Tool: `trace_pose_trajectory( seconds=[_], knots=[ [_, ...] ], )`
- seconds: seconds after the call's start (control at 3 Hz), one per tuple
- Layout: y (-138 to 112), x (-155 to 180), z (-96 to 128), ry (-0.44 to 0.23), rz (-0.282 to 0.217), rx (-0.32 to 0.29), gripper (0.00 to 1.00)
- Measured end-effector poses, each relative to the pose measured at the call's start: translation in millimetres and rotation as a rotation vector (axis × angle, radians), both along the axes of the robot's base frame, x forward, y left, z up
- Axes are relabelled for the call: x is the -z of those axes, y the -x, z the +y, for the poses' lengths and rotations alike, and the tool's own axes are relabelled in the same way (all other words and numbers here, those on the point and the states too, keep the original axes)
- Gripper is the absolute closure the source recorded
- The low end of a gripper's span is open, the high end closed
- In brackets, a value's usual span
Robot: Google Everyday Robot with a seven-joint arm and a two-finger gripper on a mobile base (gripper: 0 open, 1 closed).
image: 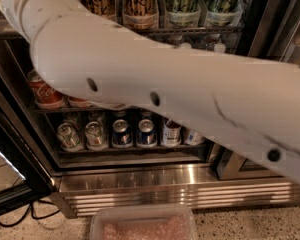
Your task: Pick redbull can from top shelf of fridge
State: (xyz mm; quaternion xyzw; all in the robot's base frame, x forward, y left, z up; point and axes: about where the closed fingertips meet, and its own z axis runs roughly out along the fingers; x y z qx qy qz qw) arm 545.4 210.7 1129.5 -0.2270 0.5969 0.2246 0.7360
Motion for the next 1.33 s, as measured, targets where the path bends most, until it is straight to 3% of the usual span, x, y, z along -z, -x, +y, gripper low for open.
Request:
trace_pose_trajectory(
  seconds=[0.33, 0.67, 1.0, 1.33],
  knots=[
    [17, 9, -1, 0.057, 0.032, -0.106, 1.0],
    [27, 16, 16, 0.103, 0.1, -0.222, 1.0],
    [34, 22, 20, 0.097, 0.149, -0.249, 1.0],
    [34, 22, 20, 0.097, 0.149, -0.249, 1.0]
  ],
)
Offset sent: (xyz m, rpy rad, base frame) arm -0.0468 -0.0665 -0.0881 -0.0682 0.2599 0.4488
